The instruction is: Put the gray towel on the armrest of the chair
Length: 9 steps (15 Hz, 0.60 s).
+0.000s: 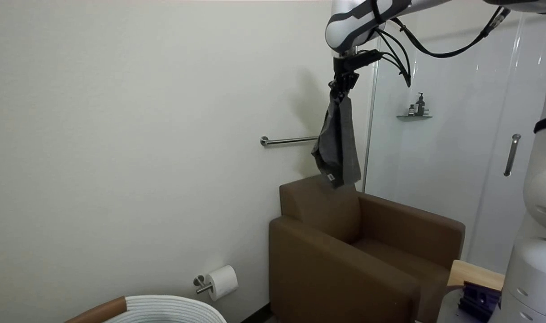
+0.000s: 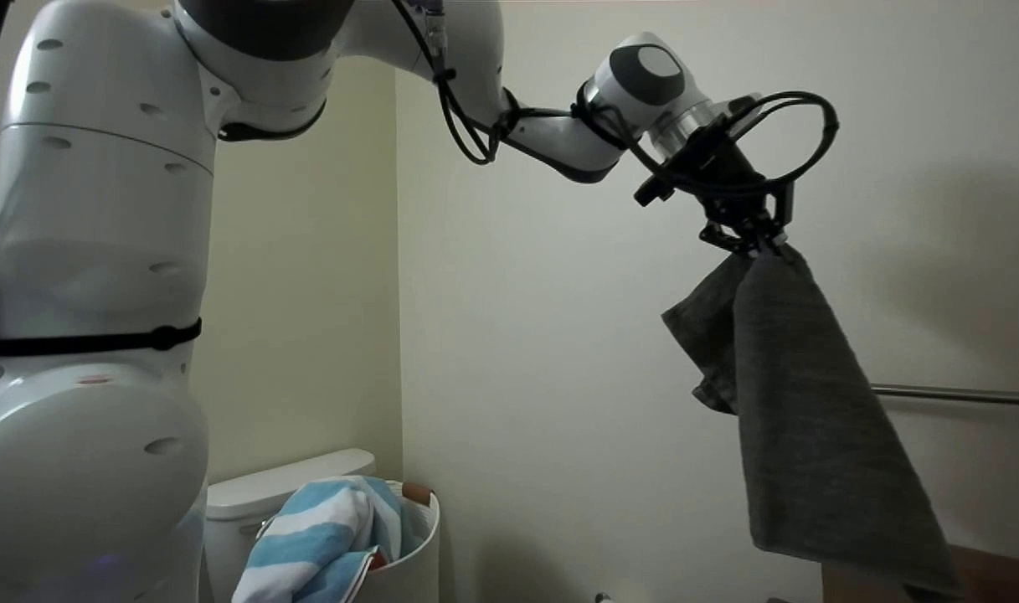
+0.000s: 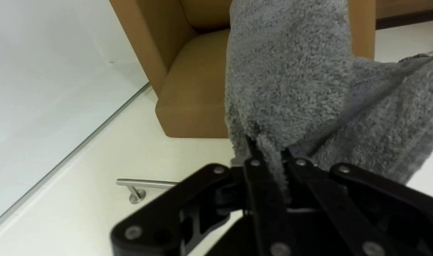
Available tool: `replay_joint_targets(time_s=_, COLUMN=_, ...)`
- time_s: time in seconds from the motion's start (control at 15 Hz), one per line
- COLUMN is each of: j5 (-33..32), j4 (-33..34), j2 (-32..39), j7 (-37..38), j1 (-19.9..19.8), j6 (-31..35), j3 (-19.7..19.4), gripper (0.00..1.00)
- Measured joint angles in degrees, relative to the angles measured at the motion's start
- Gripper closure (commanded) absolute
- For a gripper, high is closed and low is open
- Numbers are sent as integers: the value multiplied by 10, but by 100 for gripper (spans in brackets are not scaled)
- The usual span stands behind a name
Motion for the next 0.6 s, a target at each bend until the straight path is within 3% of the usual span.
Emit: replay_joint_targets(time_s=0.6, j5=-33, j4=-50, j2=101, j7=82, j1=-3, j6=73, j3=-7, gripper=93)
